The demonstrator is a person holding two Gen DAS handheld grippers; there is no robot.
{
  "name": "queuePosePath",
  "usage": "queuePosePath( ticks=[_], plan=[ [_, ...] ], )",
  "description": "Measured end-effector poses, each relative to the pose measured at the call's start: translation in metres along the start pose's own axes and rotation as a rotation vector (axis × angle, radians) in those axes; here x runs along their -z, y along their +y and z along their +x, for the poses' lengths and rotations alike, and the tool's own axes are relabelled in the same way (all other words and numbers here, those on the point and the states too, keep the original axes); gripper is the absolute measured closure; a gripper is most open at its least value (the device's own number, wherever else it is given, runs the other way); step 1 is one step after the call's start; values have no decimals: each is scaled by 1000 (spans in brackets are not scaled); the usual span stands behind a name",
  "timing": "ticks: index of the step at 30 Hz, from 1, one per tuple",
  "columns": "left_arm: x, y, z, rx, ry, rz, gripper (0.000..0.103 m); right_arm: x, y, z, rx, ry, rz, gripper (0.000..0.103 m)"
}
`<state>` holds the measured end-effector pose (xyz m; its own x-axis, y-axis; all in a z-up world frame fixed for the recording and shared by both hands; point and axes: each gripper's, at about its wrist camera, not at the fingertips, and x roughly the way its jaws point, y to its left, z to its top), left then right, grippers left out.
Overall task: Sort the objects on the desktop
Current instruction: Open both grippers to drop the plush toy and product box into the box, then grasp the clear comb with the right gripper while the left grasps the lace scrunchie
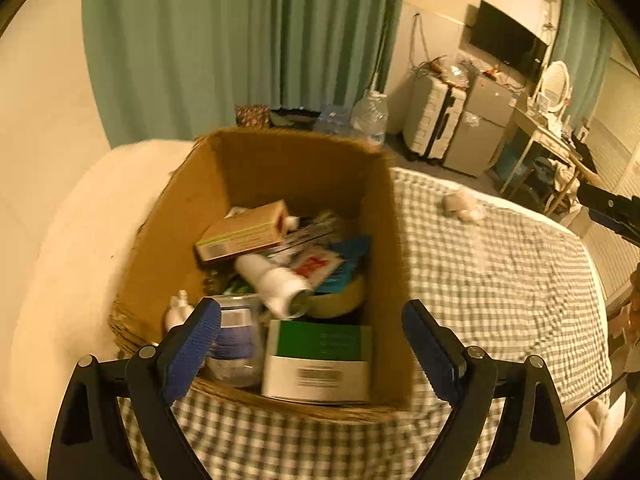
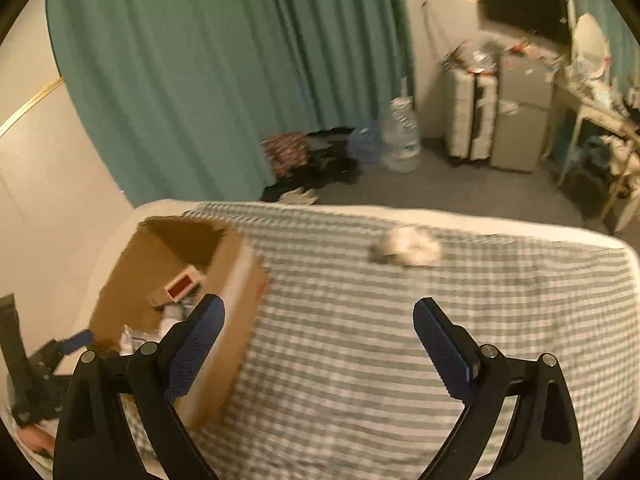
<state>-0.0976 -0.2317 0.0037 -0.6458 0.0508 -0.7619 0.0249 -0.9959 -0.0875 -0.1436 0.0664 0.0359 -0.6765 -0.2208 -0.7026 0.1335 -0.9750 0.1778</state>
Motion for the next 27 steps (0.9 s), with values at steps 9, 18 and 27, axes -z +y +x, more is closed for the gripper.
queuePosePath(
  ticks=[9,18,27],
  plan=[
    [24,-136,3,51,-71,68,7,26,-58,-43,68,-25,30,7],
    [20,-174,81,1,4,153,7,67,-103,44,87,59,61,7],
    [3,-157,168,-49,61,51,7,76,-126,169,61,125,160,7]
  ],
)
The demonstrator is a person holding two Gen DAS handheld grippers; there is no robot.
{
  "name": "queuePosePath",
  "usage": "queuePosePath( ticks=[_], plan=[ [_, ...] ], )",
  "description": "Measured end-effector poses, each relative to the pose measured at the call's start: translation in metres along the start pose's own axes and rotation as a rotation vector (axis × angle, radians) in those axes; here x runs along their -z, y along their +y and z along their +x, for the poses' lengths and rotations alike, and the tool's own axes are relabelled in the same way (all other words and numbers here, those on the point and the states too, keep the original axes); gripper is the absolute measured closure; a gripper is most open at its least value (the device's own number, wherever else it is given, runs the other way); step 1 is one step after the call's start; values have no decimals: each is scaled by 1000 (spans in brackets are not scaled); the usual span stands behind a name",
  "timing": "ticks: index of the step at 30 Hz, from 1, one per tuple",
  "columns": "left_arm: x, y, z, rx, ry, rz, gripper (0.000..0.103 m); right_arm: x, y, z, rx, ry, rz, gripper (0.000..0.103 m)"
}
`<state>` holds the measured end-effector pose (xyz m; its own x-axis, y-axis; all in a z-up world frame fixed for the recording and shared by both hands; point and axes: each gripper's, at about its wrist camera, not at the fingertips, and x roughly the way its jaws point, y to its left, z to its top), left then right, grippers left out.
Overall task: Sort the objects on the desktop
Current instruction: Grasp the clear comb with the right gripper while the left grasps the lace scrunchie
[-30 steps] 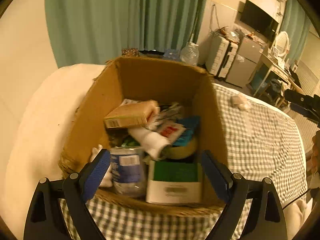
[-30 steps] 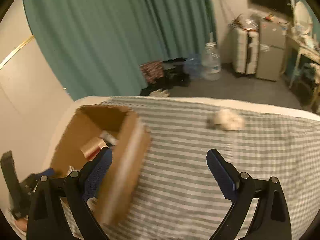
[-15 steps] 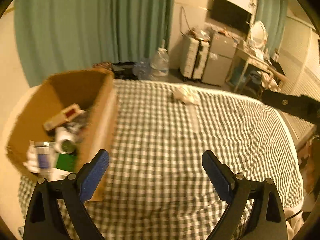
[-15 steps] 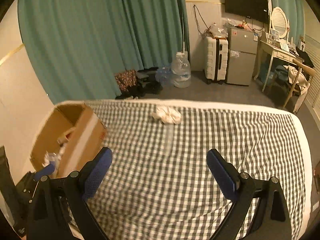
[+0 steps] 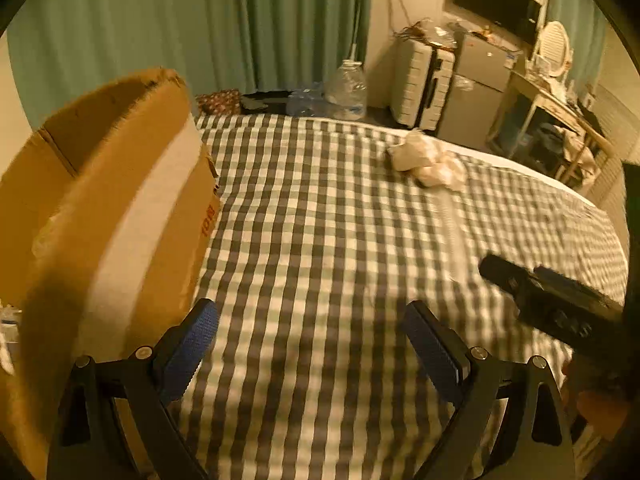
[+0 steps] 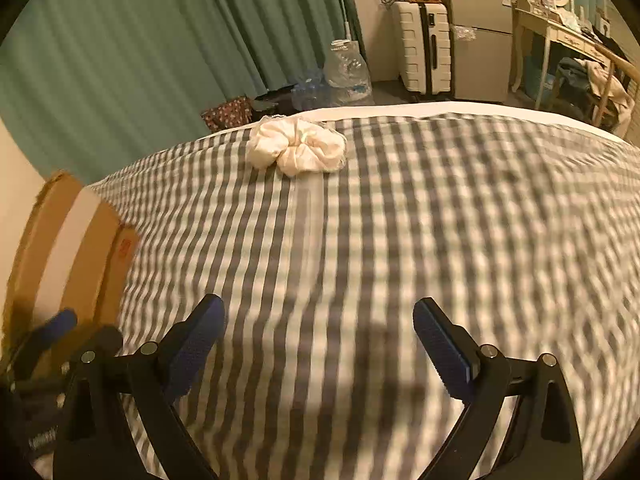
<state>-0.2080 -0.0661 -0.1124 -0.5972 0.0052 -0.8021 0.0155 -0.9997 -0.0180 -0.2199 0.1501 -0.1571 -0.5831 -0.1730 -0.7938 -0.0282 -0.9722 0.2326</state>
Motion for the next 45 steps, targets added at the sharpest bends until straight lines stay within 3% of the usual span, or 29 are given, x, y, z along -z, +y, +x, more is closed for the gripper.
queuePosePath(
  ticks=[7,8,9,13,15,19,24,27,32,38,39,40,41,42,43,45],
  plan=[
    [-9,10,46,1,54,-52,7,-27,19,57,41,-55,-12,22],
    [-10,8,48,-12,45,-42,7,-26,20,65,43,-44,-23,39],
    [-10,6,49,-25,32,-29,7,-24,22,69,65,-40,-44,46],
    [-10,-5,53,-74,31,33,7,-12,35,73,142,-24,-234,52],
    [-10,-11,51,-78,32,47,7,-7,28,62,137,-19,-240,77],
    [-18,-29,45,-105,40,87,7,10,-10,29,168,-29,-174,77],
    [-41,-65,37,-78,-1,135,7,22,-81,-16,239,-81,-28,77],
    [-52,-86,42,-54,11,133,7,23,-112,-31,224,-112,73,77],
    [-70,-119,64,-21,19,113,7,10,-131,-34,194,-144,113,77],
    [-101,-143,108,-59,5,98,8,4,-131,-16,156,-125,134,77],
    [-105,-143,112,-44,0,93,11,4,-133,-15,156,-119,133,77],
    [-108,-144,117,-20,0,90,28,4,-134,-12,160,-115,129,77],
    [-110,-144,122,-8,10,90,54,4,-134,-10,164,-113,122,77],
    [-111,-146,127,-11,28,96,67,4,-136,-10,161,-119,120,77],
    [-110,-148,132,-40,47,109,77,4,-137,-11,153,-130,121,77],
    [-106,-150,131,-44,67,128,84,3,-141,-13,139,-151,133,77]
  ],
)
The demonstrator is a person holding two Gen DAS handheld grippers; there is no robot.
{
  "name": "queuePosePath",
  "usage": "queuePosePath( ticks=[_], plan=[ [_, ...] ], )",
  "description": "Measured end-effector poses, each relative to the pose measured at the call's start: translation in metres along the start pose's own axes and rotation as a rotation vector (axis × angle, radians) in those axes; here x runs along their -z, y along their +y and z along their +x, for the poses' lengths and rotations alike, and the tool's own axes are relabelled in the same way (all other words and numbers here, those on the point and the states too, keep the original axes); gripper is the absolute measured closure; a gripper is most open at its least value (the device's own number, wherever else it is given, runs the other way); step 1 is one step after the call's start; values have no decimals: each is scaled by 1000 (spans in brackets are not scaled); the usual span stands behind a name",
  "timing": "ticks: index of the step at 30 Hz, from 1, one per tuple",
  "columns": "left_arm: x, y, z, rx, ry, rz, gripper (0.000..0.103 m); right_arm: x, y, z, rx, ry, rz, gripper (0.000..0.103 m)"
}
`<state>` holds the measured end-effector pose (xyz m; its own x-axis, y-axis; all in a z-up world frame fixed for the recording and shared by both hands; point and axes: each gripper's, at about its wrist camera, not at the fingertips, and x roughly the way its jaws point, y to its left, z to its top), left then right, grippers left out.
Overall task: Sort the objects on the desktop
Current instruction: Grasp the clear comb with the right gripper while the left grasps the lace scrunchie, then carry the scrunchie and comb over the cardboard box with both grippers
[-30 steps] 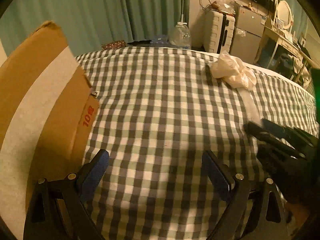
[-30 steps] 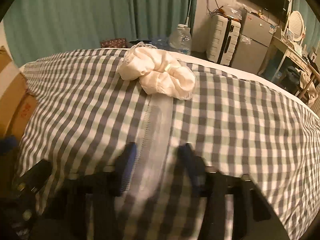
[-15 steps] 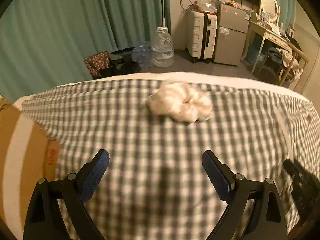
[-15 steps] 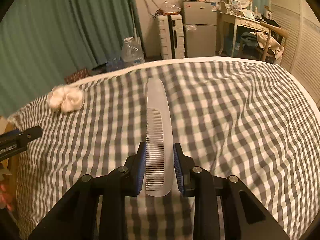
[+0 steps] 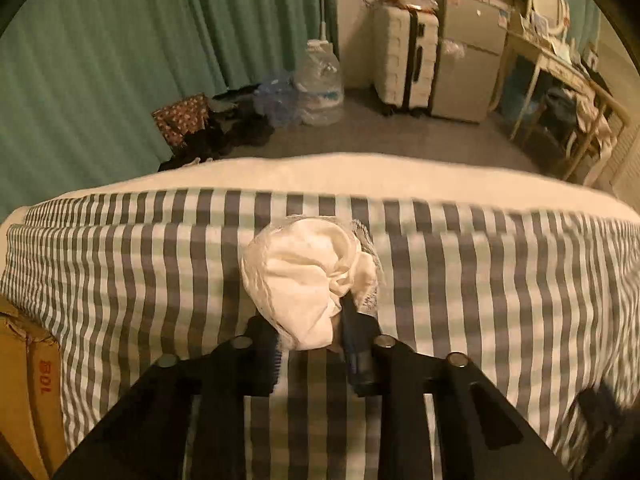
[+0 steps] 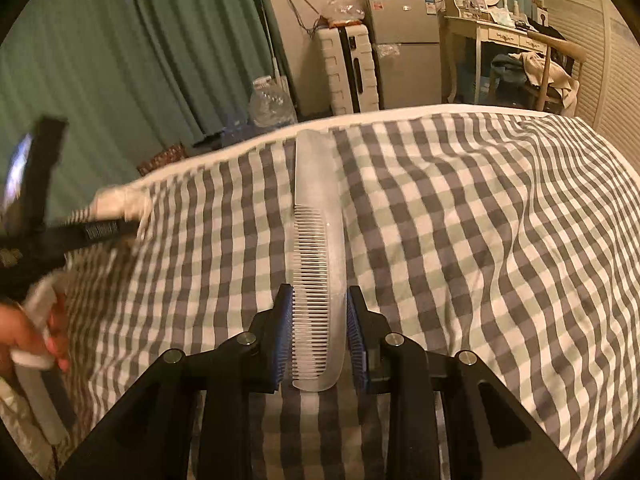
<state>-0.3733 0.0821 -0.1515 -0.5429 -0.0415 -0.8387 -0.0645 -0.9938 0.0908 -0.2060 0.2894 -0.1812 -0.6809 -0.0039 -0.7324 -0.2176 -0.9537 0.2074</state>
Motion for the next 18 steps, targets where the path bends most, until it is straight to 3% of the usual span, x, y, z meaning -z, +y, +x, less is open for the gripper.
queuePosePath(
  ticks=[4,7,12,16,18],
  plan=[
    [24,13,-25,106,38,-22,87,-1,-1,-12,14,-1,-4,77],
    [48,30,-53,146,72,-47,87,-2,-4,-27,-16,-8,31,77],
    [101,47,-94,173,102,-53,87,16,7,-74,-61,-16,82,78],
    [156,60,-119,194,135,-74,87,49,22,-99,-74,51,86,78],
    [180,64,-130,203,158,-70,87,48,27,-122,-80,12,95,82]
  ],
)
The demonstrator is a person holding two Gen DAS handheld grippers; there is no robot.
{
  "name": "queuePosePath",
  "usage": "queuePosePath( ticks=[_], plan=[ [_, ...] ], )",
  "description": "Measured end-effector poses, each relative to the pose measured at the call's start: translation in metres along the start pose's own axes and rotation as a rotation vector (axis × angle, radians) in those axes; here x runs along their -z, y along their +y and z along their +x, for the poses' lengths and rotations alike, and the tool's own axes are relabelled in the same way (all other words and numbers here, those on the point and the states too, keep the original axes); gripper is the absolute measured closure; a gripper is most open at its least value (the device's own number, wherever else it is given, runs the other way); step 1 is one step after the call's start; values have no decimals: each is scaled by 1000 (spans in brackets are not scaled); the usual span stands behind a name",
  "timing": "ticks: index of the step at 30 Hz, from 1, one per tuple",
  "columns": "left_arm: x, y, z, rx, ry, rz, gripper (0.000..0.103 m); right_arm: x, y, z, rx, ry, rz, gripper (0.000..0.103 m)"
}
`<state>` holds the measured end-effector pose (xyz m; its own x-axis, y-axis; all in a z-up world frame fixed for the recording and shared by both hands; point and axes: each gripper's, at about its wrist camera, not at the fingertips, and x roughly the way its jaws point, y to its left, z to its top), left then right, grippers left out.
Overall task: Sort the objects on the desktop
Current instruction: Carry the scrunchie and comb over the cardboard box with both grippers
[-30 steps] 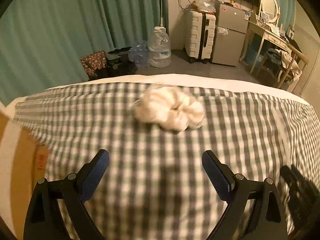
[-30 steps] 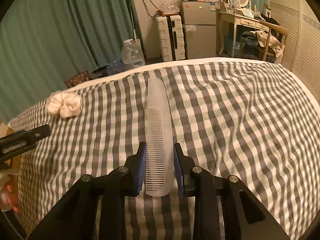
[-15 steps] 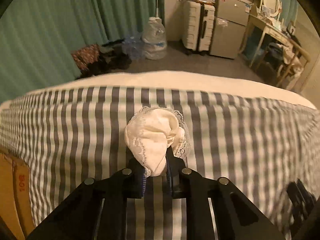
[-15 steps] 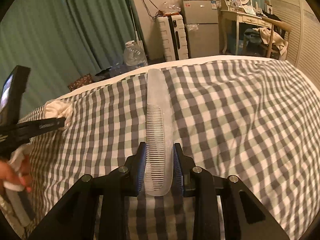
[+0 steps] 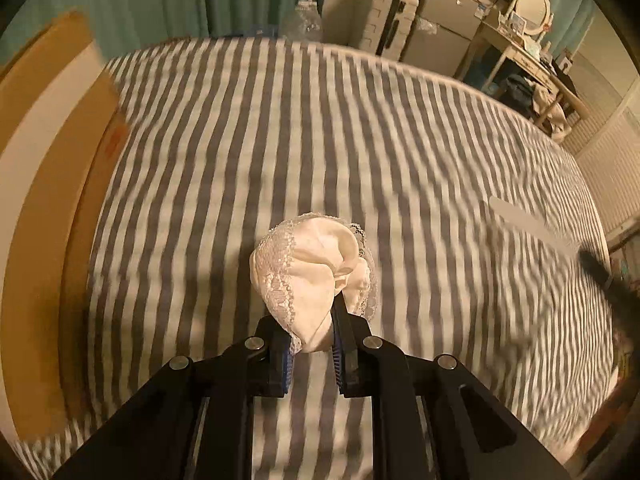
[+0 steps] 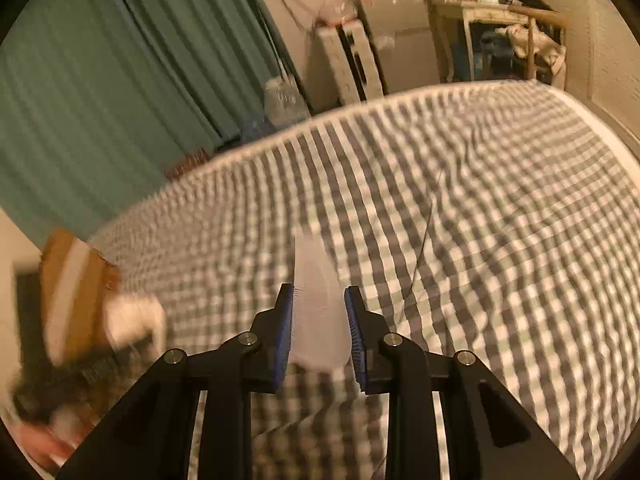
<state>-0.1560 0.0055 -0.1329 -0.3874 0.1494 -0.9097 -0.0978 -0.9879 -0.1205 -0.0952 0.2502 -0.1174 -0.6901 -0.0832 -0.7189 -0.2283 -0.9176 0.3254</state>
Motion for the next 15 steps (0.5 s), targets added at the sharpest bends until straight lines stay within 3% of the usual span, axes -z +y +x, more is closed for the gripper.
queuePosePath(
  ticks=[1,2,8,11,14,15],
  plan=[
    [6,2,-5,-2,2,4,88,-1,6,-9,2,-8,-15,86],
    [12,5,-13,0,-5,6,88,-1,14,-16,-3,-13,-36,97],
    [29,25,-58,-22,-68,25,88,18,46,-17,6,54,-110,97],
    [37,31,-63,-23,-85,29,87,25,37,-4,-37,122,-35,97],
    [51,39,-55,-3,-72,21,87,30,30,12,-14,218,0,94],
    [53,39,-49,-9,-63,22,87,30,28,15,-9,235,4,80]
  ],
)
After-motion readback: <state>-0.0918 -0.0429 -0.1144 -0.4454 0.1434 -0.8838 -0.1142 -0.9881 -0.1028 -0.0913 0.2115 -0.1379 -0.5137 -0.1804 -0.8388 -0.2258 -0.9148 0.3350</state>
